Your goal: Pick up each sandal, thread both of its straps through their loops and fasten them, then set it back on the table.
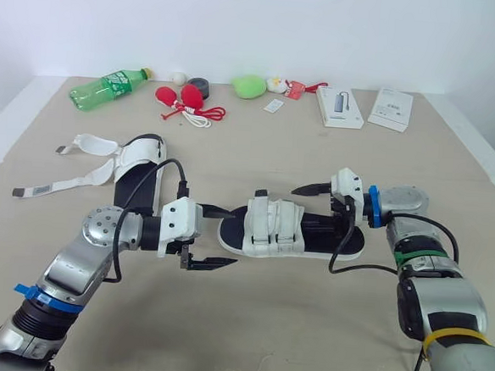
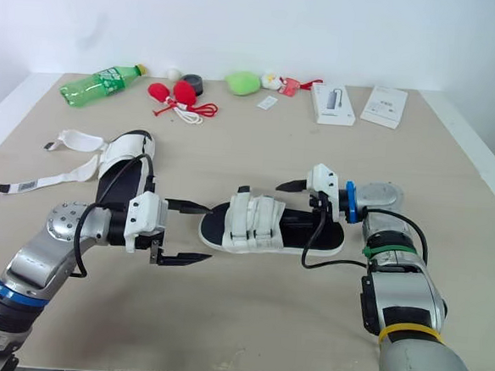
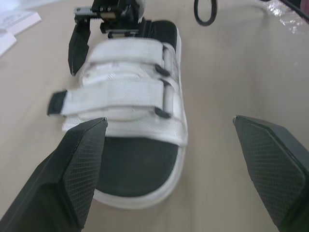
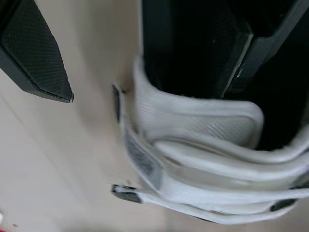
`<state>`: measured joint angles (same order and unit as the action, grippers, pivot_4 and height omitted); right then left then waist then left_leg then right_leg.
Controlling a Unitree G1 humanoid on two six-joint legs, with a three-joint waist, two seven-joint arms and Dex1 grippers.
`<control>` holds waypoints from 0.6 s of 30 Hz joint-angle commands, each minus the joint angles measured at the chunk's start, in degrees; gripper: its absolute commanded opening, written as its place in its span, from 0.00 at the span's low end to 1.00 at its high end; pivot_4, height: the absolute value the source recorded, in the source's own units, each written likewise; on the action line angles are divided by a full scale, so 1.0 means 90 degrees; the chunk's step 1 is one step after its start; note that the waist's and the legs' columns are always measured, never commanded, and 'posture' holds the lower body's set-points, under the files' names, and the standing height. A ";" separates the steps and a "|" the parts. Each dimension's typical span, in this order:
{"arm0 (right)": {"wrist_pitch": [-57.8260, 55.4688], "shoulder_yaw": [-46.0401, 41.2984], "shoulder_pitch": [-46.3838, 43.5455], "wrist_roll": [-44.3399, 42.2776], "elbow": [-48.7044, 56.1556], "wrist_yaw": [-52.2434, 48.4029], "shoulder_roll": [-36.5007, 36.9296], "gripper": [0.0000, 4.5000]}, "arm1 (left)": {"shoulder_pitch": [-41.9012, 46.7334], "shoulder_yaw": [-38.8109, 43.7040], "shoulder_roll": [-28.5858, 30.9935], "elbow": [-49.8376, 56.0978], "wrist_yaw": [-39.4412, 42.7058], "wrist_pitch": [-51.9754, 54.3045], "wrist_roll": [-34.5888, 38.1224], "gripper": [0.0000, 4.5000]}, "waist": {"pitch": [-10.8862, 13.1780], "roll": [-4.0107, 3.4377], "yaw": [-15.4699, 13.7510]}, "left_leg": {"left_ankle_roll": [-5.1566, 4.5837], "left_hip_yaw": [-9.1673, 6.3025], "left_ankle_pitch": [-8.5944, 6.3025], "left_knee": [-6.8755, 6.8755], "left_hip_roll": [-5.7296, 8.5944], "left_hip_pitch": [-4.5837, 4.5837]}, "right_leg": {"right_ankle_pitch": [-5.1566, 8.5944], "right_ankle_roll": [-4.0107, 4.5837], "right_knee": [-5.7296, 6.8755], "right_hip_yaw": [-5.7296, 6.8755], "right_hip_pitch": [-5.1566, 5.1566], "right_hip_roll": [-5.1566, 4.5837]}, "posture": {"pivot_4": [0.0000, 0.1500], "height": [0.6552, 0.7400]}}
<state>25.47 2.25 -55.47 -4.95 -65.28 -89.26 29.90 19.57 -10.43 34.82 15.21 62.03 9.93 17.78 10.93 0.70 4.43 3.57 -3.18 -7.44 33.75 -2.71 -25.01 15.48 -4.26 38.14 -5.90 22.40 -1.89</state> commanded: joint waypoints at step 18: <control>-0.0297 0.0073 0.0071 -0.0420 0.0329 -0.0359 -0.0179 0.03 | -0.0192 -0.0007 -0.0014 0.0210 -0.0239 -0.0230 -0.0280 1.00 | 0.0000 0.0000 0.0000 | 0.0002 -0.0001 0.0001 0.0002 0.0000 0.0001 | -0.0002 0.0000 0.0002 0.0000 -0.0001 0.0001 | 1.00 1.00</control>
<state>23.10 2.75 -54.77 -7.31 -64.29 -89.83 28.34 17.78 -10.74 34.75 15.41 60.28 8.86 15.26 10.93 0.70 4.43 3.58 -3.19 -7.42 33.77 -2.71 -25.00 15.46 -4.26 38.16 -5.89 22.39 -1.89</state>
